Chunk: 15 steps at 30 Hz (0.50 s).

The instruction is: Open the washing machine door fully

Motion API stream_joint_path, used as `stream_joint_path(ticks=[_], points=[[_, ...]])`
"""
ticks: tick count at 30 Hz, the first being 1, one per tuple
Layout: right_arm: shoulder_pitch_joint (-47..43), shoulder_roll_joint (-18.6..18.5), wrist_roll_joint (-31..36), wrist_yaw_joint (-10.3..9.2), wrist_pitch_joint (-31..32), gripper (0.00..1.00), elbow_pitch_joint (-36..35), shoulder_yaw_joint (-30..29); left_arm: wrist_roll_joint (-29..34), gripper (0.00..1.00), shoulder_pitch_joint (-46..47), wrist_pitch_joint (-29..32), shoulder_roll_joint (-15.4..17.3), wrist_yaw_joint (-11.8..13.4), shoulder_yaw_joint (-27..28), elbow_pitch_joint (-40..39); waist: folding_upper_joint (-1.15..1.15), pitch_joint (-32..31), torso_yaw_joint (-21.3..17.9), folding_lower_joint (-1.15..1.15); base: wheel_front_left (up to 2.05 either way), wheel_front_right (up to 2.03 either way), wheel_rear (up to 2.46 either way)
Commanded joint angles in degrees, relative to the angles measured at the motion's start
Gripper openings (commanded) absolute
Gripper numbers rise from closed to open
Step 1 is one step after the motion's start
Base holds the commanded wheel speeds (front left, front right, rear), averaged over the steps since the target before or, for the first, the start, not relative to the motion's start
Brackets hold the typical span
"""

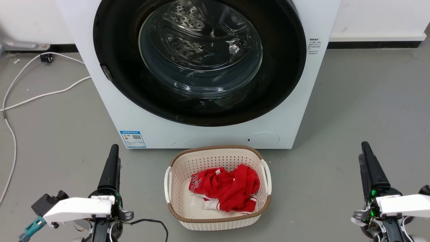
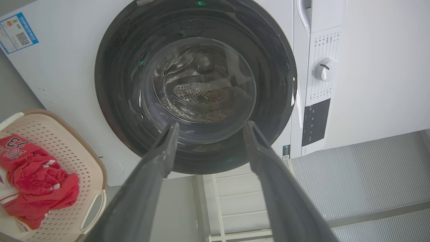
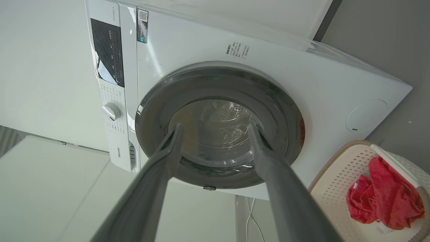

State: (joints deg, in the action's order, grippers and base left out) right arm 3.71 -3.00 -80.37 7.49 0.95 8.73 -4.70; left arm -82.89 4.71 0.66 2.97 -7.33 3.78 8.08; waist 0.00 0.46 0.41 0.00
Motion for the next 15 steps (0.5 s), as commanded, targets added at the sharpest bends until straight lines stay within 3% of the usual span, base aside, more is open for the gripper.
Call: stream_joint_path(ticks=[1, 15], points=[[0.7, -0.1, 3.5, 0.01, -0.7, 1.00, -2.1, 0.1, 2.9, 1.00, 1.6, -0.7, 0.2, -0.1, -0.1, -2.1, 0.00, 0.0, 0.0, 0.00, 0.00, 0.00, 0.00], [-0.6, -0.1, 26.5, 0.01, -3.8, 1.00, -6.4, 1.7, 23.1, 1.00, 1.3, -3.7, 0.2, -0.1, -2.6, -6.7, 0.00, 0.5, 0.4, 0.00, 0.00, 0.00, 0.00]])
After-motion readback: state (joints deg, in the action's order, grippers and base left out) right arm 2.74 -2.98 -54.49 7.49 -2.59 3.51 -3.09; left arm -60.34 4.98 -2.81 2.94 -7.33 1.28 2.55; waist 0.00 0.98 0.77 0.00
